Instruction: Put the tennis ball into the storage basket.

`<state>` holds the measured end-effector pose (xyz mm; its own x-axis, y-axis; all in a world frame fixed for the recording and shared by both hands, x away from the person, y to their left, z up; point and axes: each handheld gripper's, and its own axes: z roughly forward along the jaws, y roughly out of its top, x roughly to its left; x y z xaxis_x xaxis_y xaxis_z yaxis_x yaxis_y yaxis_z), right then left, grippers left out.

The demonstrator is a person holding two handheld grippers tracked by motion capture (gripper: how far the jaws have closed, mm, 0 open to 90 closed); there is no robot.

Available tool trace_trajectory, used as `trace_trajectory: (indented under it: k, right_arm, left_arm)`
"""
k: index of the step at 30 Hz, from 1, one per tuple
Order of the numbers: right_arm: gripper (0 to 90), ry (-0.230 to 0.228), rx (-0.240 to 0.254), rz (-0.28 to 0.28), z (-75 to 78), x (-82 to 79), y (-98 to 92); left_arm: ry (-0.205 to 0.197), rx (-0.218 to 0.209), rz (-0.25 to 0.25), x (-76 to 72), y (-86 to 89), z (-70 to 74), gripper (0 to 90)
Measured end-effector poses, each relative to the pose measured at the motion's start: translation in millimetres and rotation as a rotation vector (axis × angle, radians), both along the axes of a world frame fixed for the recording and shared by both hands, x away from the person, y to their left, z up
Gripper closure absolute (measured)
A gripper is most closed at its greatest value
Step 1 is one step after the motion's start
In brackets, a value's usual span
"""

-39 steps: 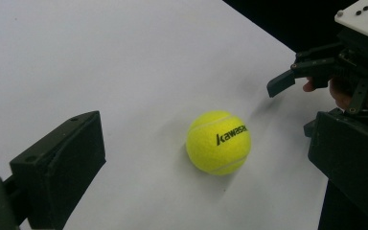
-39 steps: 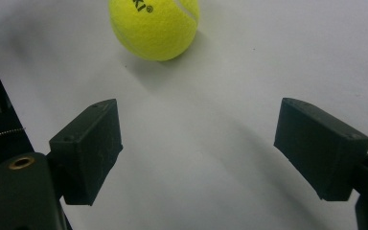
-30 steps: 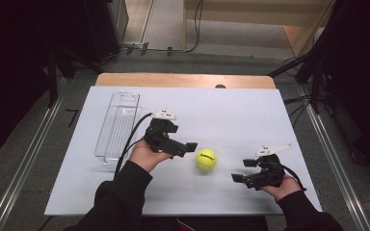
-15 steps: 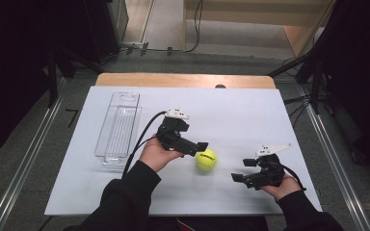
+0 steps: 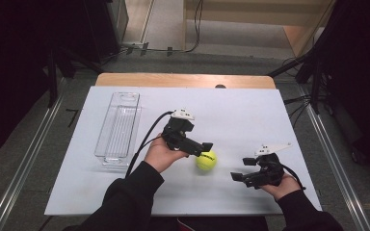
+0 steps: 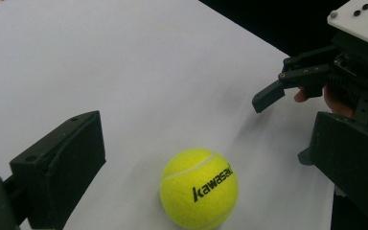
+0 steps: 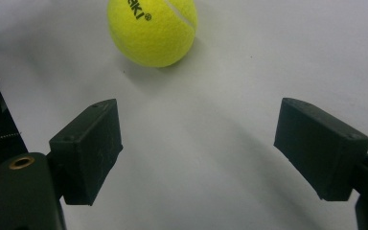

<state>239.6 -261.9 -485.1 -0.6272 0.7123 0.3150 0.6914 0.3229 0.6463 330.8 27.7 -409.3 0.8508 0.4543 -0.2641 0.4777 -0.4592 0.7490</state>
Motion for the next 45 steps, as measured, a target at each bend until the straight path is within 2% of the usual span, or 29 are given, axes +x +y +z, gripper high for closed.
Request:
trace_trajectory:
  k: [19,20,23,28,33,35,39,42,45]
  right_arm:
    - [14.6,0.004,-0.001,0.005,0.2,0.2,0.5]
    - [14.6,0.004,0.000,0.005,0.2,0.1,0.5]
    - [14.6,0.004,-0.002,0.004,0.2,-0.1,0.7]
    - [14.6,0.004,-0.002,0.005,0.3,0.1,0.9]
    - [14.6,0.004,-0.003,0.004,0.2,0.1,0.7]
    - [14.6,0.005,-0.001,0.004,0.2,0.1,0.7]
    - [14.6,0.005,-0.003,0.004,0.1,0.1,0.7]
    - [14.6,0.005,-0.003,0.003,0.1,0.1,0.5]
    - [14.6,0.005,-0.004,0.002,0.2,0.1,0.3]
  left_arm:
    - [-0.012,0.018,-0.026,-5.6,-12.3,-12.0,0.0]
    - [-0.011,0.023,-0.028,-6.0,-12.9,-13.1,0.0]
    - [0.013,0.000,-0.026,-6.2,-14.6,-19.4,0.0]
    - [0.013,0.035,-0.033,-6.7,-16.7,-25.4,0.0]
    - [0.030,0.033,-0.030,-5.9,-17.6,-32.1,0.0]
    - [0.027,0.048,-0.033,-6.2,-18.6,-34.7,0.0]
    - [0.045,0.032,-0.035,-6.1,-20.0,-40.5,0.0]
    - [0.040,0.058,-0.041,-7.1,-22.2,-45.2,0.0]
    - [0.049,0.063,-0.045,-7.3,-23.4,-48.7,0.0]
